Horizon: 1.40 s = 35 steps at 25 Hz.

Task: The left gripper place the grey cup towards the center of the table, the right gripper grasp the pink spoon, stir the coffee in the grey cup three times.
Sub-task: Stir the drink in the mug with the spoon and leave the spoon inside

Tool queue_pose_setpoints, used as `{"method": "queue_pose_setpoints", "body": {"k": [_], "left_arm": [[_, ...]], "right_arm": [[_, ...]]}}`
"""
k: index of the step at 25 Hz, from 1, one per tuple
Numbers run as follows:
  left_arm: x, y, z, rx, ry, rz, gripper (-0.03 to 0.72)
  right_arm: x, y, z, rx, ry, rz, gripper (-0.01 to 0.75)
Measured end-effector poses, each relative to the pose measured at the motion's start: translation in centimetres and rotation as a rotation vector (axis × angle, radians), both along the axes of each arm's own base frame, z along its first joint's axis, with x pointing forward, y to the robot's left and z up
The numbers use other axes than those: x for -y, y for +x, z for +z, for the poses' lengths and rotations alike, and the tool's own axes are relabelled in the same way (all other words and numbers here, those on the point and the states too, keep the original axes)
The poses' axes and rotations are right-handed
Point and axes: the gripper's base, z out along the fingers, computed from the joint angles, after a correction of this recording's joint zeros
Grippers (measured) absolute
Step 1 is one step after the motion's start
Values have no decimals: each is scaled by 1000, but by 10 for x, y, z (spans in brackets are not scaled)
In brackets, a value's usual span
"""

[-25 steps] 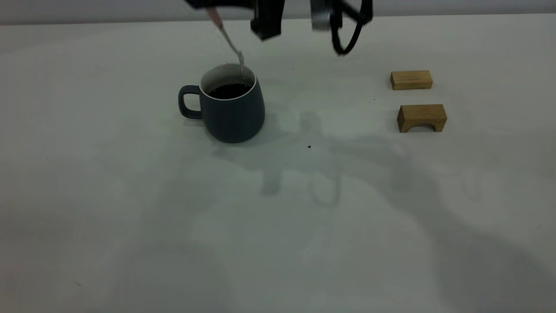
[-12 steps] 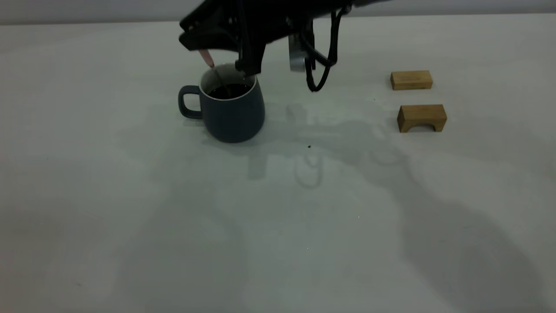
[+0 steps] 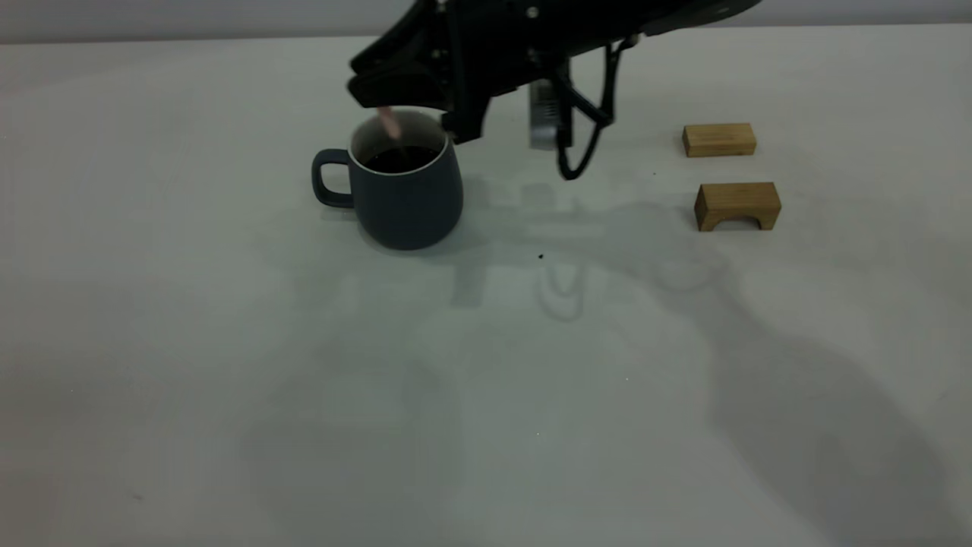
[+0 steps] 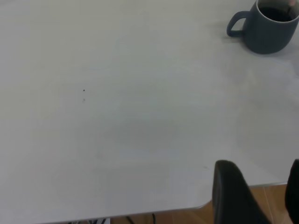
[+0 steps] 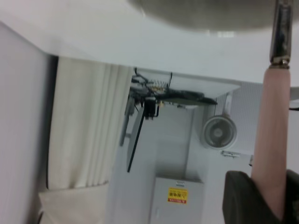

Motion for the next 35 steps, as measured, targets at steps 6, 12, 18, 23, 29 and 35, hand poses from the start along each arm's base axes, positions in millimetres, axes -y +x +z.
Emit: {"method": "queue_pose_setpoints", "body": {"k": [6,12,18,23,29,35], "left_arm": [[0,0,0,0,0,0,355],[0,0,0,0,0,0,355],[0,0,0,0,0,0,355],[0,0,0,0,0,0,355],[0,0,0,0,0,0,355],[0,0,0,0,0,0,355]], "right_arm": [[-2,9,1,151,-40,17,149],[22,16,-2,125,-47,50,149],[8,8,0,-16,8,25,149],[-5,8,0,114,-30,11,149],[16,16,-1,133,-47,50,149],[16,11,1,-9,-7,54,149]]}}
